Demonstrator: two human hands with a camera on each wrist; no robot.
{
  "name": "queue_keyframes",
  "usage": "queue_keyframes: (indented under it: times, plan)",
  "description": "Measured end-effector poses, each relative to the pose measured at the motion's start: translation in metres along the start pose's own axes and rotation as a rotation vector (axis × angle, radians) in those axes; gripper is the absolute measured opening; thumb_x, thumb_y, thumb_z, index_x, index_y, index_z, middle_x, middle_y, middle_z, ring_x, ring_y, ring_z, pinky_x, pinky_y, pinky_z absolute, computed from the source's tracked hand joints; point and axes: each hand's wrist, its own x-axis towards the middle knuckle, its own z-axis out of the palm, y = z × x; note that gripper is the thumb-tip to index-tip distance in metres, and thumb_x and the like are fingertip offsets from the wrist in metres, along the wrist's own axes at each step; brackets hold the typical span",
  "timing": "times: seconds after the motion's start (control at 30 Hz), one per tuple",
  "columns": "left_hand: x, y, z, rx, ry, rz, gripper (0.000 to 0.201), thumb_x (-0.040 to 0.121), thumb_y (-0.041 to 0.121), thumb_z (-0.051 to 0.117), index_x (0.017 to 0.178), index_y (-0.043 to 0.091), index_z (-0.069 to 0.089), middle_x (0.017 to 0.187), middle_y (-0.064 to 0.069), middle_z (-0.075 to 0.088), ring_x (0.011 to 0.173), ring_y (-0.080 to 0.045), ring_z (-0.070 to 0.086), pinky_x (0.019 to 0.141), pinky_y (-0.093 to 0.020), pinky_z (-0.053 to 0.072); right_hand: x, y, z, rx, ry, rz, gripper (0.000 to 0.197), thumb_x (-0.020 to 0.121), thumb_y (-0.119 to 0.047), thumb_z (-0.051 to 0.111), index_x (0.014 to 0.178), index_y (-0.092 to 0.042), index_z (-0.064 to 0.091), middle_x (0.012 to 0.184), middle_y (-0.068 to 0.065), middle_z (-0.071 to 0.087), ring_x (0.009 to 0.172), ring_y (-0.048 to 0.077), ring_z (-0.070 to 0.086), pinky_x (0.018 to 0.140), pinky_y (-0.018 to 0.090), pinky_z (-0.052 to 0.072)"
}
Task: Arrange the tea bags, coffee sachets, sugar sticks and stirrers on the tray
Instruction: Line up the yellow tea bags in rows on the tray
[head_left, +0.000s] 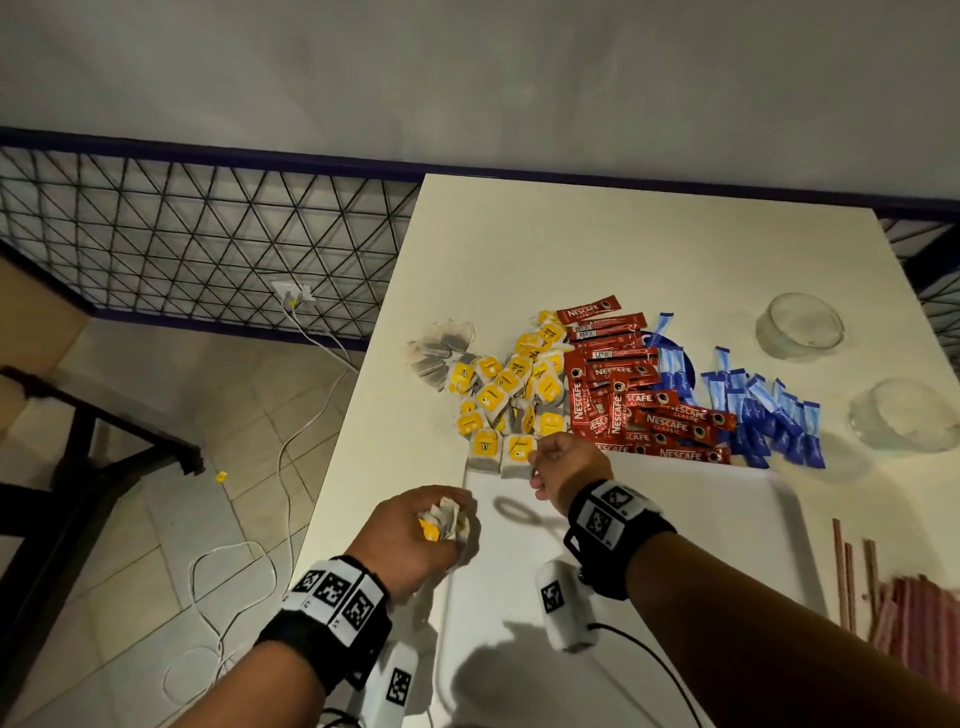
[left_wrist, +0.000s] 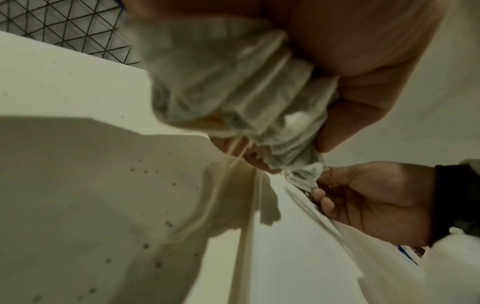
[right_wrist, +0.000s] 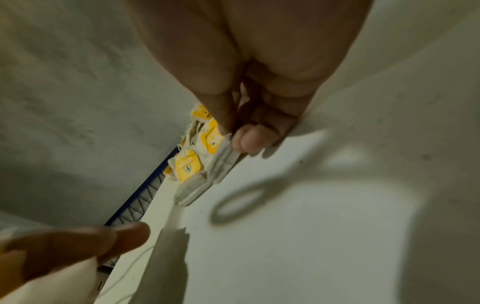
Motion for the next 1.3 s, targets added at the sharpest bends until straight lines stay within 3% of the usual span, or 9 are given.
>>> queue_keyframes:
  times: [0.2, 0.43, 0.53, 0.7, 0.8, 0.93, 1.03, 1.13, 1.3]
  plan:
    - [0.002, -0.010, -0.003, -0.004, -0.048, 0.006, 0.044, 0.063, -0.005, 0.067, 0.093, 0.027, 0.072, 0.089, 0.012, 0.074, 0.078, -0.007, 0.068, 0.066, -0.022, 0.055, -0.002, 0.000, 0.008, -0.063, 0.097, -0.067, 0.015, 0.088, -0.015, 0.063, 0.075, -0.022, 0.061, 0.076, 0.008, 0.071, 0.056, 0.022, 0.065, 0.067, 0.044, 0.060]
    - [0.001, -0.012, -0.001, -0.032, -0.080, -0.010, 0.045, 0.057, 0.003, 0.062, 0.097, 0.023, 0.072, 0.091, -0.005, 0.074, 0.074, -0.035, 0.066, 0.060, -0.042, 0.055, 0.007, 0.003, 0.008, -0.193, 0.151, -0.057, 0.015, 0.080, -0.031, 0.070, 0.072, -0.023, 0.061, 0.074, 0.002, 0.072, 0.075, 0.025, 0.070, 0.073, 0.044, 0.059]
    - [0.002, -0.012, -0.001, -0.029, -0.094, -0.014, 0.044, 0.063, -0.003, 0.064, 0.097, 0.023, 0.071, 0.086, -0.006, 0.074, 0.064, -0.029, 0.065, 0.057, -0.039, 0.055, 0.005, 0.000, 0.009, -0.223, 0.155, -0.050, 0.020, 0.082, -0.032, 0.069, 0.069, -0.022, 0.059, 0.068, 0.004, 0.071, 0.072, 0.025, 0.070, 0.074, 0.042, 0.059]
    - [0.002, -0.010, -0.010, -0.088, -0.080, 0.019, 0.040, 0.057, 0.007, 0.065, 0.089, 0.029, 0.075, 0.090, 0.002, 0.075, 0.076, -0.013, 0.069, 0.069, -0.026, 0.056, -0.011, -0.007, -0.002, -0.334, 0.154, -0.068, 0.023, 0.085, -0.043, 0.065, 0.076, -0.022, 0.059, 0.070, -0.003, 0.068, 0.074, 0.019, 0.067, 0.076, 0.031, 0.052]
    - [0.003, -0.003, -0.015, -0.309, -0.073, 0.032, 0.039, 0.056, 0.003, 0.064, 0.088, 0.022, 0.076, 0.093, -0.002, 0.075, 0.081, -0.014, 0.070, 0.074, -0.023, 0.053, -0.040, -0.022, -0.011, -0.337, 0.009, -0.238, 0.014, 0.086, -0.035, 0.065, 0.077, -0.024, 0.061, 0.069, -0.008, 0.065, 0.067, 0.013, 0.063, 0.069, 0.028, 0.048]
    - [0.004, 0.012, -0.008, -0.519, -0.054, 0.066, 0.042, 0.050, 0.000, 0.069, 0.091, 0.009, 0.072, 0.086, -0.013, 0.070, 0.075, -0.025, 0.065, 0.071, -0.032, 0.054, -0.078, -0.032, -0.007, -0.154, -0.356, -0.240, 0.011, 0.068, -0.030, 0.065, 0.078, -0.024, 0.067, 0.077, 0.007, 0.070, 0.056, 0.012, 0.061, 0.055, 0.029, 0.049]
    - [0.006, 0.023, 0.001, -0.505, -0.045, 0.129, 0.042, 0.049, 0.009, 0.070, 0.089, 0.019, 0.073, 0.090, -0.009, 0.069, 0.081, -0.024, 0.062, 0.076, -0.037, 0.050, -0.085, -0.031, -0.009, -0.013, -0.349, -0.182, 0.014, 0.079, -0.022, 0.064, 0.092, -0.023, 0.064, 0.087, 0.005, 0.067, 0.060, 0.014, 0.059, 0.053, 0.030, 0.047]
    - [0.004, 0.035, 0.013, -0.584, -0.063, 0.161, 0.048, 0.047, 0.014, 0.070, 0.093, 0.005, 0.062, 0.088, -0.015, 0.060, 0.082, -0.027, 0.057, 0.075, -0.037, 0.045, -0.086, -0.030, -0.020, 0.109, -0.412, -0.170, 0.026, 0.081, -0.024, 0.062, 0.107, -0.027, 0.064, 0.098, 0.004, 0.064, 0.071, 0.014, 0.059, 0.056, 0.030, 0.049]
    - [-0.003, 0.056, 0.034, -0.783, -0.105, 0.064, 0.038, 0.047, 0.012, 0.067, 0.083, 0.007, 0.057, 0.073, -0.014, 0.054, 0.062, -0.024, 0.051, 0.060, -0.029, 0.042, -0.089, -0.030, -0.047, 0.135, -0.470, -0.274, 0.018, 0.089, -0.004, 0.062, 0.095, -0.021, 0.065, 0.091, -0.001, 0.062, 0.070, 0.004, 0.064, 0.061, 0.028, 0.049]
